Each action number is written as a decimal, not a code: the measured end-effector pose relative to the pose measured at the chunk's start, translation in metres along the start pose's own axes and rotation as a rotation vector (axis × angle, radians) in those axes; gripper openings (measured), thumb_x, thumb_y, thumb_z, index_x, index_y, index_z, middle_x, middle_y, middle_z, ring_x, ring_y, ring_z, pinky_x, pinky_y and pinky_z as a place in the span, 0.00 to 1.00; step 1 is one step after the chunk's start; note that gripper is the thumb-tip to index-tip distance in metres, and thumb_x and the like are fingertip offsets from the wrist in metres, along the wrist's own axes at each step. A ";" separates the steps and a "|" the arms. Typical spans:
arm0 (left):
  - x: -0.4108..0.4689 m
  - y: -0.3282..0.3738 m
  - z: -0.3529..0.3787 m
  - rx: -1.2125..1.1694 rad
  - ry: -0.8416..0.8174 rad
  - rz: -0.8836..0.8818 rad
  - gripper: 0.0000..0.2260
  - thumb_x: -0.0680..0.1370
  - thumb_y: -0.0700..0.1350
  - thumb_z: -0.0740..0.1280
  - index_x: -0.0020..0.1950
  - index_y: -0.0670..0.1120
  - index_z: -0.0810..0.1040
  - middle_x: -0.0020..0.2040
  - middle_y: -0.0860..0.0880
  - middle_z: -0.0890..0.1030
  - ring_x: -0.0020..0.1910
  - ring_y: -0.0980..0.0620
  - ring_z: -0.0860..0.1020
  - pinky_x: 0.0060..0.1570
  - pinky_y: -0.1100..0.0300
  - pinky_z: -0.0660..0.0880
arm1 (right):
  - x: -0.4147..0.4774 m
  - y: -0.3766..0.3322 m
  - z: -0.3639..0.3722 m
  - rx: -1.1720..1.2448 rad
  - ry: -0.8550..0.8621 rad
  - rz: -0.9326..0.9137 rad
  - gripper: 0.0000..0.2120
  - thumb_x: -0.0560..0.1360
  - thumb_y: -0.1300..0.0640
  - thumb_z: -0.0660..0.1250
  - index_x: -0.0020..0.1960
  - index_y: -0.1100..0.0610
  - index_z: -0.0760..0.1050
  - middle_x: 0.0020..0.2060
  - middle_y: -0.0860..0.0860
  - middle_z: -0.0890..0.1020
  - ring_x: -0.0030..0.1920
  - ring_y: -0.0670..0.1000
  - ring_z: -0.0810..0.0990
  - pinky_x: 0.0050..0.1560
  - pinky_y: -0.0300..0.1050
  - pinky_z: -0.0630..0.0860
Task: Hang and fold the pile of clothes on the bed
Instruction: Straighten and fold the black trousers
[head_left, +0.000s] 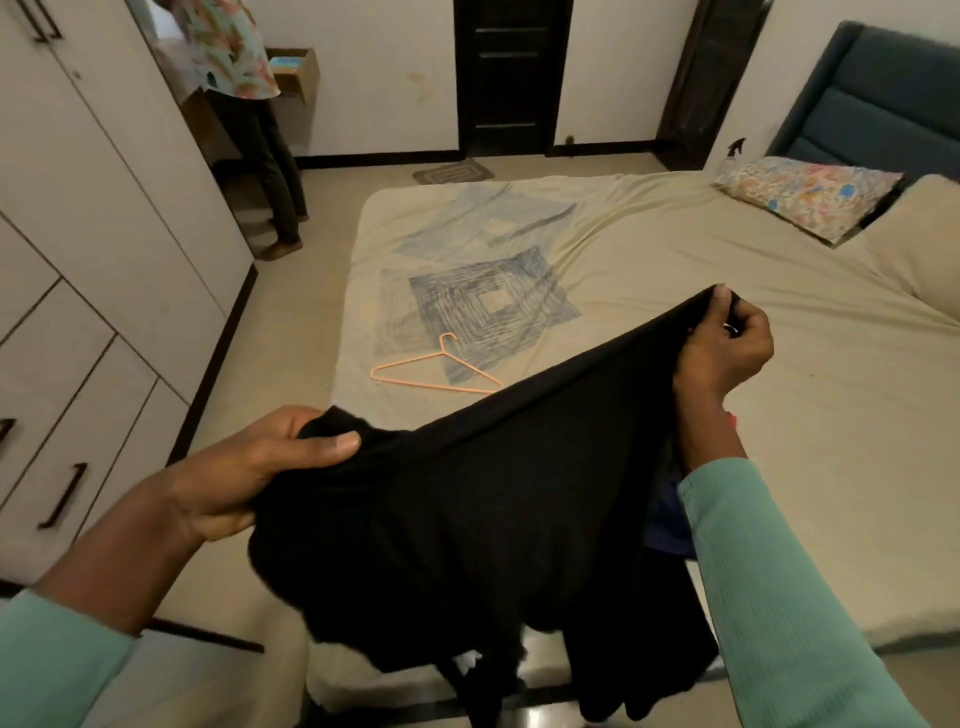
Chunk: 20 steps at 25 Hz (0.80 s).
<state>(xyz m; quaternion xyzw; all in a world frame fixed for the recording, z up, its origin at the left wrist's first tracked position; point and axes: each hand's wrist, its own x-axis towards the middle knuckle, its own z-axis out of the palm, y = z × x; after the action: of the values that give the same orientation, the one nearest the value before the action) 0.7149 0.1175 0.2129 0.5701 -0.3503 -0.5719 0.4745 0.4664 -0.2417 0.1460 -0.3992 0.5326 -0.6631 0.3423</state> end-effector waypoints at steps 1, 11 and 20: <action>-0.002 -0.008 -0.016 0.006 0.054 -0.007 0.09 0.74 0.48 0.76 0.43 0.42 0.86 0.42 0.42 0.83 0.41 0.47 0.84 0.39 0.60 0.81 | -0.010 0.007 0.018 -0.041 -0.062 -0.024 0.08 0.80 0.52 0.70 0.50 0.58 0.80 0.44 0.49 0.80 0.35 0.32 0.76 0.42 0.28 0.70; 0.134 -0.209 -0.263 0.667 0.631 -0.295 0.14 0.79 0.63 0.68 0.42 0.56 0.83 0.36 0.56 0.84 0.37 0.54 0.83 0.38 0.55 0.76 | -0.127 0.242 0.223 -0.501 -0.387 0.504 0.07 0.84 0.53 0.65 0.54 0.57 0.76 0.39 0.55 0.85 0.28 0.48 0.81 0.25 0.39 0.76; 0.297 -0.420 -0.390 0.718 0.859 -0.269 0.11 0.86 0.46 0.62 0.49 0.44 0.79 0.41 0.47 0.80 0.41 0.46 0.77 0.41 0.54 0.67 | -0.201 0.479 0.323 -0.865 -0.322 0.171 0.11 0.84 0.45 0.58 0.57 0.51 0.73 0.49 0.52 0.86 0.52 0.57 0.83 0.53 0.49 0.75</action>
<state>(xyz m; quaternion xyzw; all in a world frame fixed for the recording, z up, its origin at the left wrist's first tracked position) 1.0688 0.0206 -0.3182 0.9161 -0.2229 -0.1897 0.2739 0.8584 -0.2995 -0.3192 -0.5578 0.7313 -0.2791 0.2761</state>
